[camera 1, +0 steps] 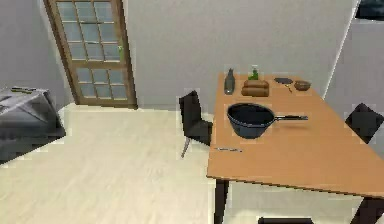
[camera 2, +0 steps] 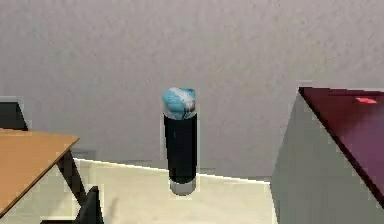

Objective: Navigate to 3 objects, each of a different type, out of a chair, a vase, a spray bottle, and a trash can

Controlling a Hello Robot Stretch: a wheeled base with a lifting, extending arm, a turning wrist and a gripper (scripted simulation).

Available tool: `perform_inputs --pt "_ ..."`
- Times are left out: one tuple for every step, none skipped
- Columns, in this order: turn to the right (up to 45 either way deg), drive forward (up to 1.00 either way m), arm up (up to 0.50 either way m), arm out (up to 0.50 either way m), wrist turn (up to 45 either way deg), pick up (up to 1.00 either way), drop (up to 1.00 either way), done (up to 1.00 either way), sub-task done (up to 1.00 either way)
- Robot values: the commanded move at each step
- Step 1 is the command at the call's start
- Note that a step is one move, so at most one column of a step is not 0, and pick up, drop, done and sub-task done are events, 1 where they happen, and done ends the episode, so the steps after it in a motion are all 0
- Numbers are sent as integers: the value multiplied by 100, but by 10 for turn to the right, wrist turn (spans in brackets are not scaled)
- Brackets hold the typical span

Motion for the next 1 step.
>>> perform_inputs --pt "-420 0 0 0 0 0 0 0 0"
